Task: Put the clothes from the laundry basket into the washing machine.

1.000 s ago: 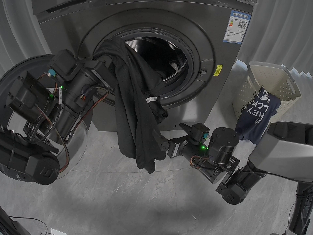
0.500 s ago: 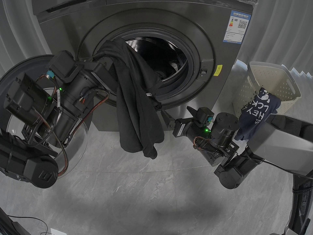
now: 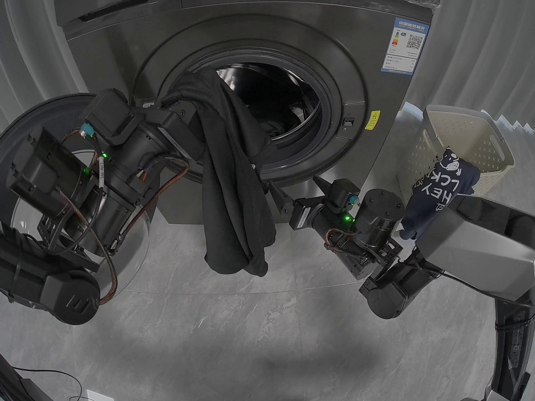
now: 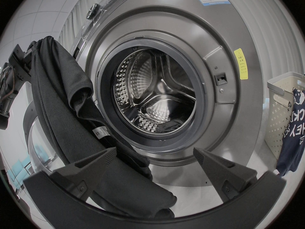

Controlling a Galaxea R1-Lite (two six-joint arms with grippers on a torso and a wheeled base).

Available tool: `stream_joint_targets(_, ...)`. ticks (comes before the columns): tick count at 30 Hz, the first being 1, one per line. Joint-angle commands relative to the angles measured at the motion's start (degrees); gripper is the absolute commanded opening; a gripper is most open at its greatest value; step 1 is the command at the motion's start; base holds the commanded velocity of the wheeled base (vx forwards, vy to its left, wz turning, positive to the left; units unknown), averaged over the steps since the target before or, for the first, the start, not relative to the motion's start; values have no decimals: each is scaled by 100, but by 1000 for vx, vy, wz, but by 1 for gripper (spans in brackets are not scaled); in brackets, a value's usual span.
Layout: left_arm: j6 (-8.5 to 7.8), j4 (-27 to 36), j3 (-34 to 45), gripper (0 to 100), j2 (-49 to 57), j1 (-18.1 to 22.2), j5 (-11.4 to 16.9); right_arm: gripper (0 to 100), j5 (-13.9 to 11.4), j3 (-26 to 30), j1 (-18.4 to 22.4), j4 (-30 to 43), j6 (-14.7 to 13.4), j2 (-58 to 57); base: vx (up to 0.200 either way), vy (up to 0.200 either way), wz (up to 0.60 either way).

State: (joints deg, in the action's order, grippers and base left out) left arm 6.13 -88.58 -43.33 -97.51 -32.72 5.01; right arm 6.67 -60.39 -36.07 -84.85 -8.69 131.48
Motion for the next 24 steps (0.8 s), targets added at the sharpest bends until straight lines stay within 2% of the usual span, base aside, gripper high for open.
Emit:
stream_joint_targets(1, 2, -2, 8, 0, -22, 11, 0, 100, -43, 177, -40, -50, 8, -228, 0, 0, 0)
stream_joint_targets(5, 11, 7, 8, 0, -40, 38, 0, 100, -394, 722, -102, -243, 8, -676, 0, 0, 0)
stream_joint_targets(8, 11, 7, 8, 0, -49, 38, 0, 100, -430, 827, -128, -278, -1, -781, 0, 0, 0)
stream_joint_targets(11, 11, -2, 17, 0, -57, 38, -9, 100, -632, 1047, -146, -331, -62, -1107, 0, 0, 0)
stream_joint_targets(17, 11, -2, 17, 0, 4, -6, 0, 100, -597, 1073, -23, -287, -54, -983, 0, 0, 0)
stream_joint_targets(24, 2, -2, 35, 0, 83, -77, 0, 100, -579, 660, 162, -269, 8, -184, 0, 0, 0)
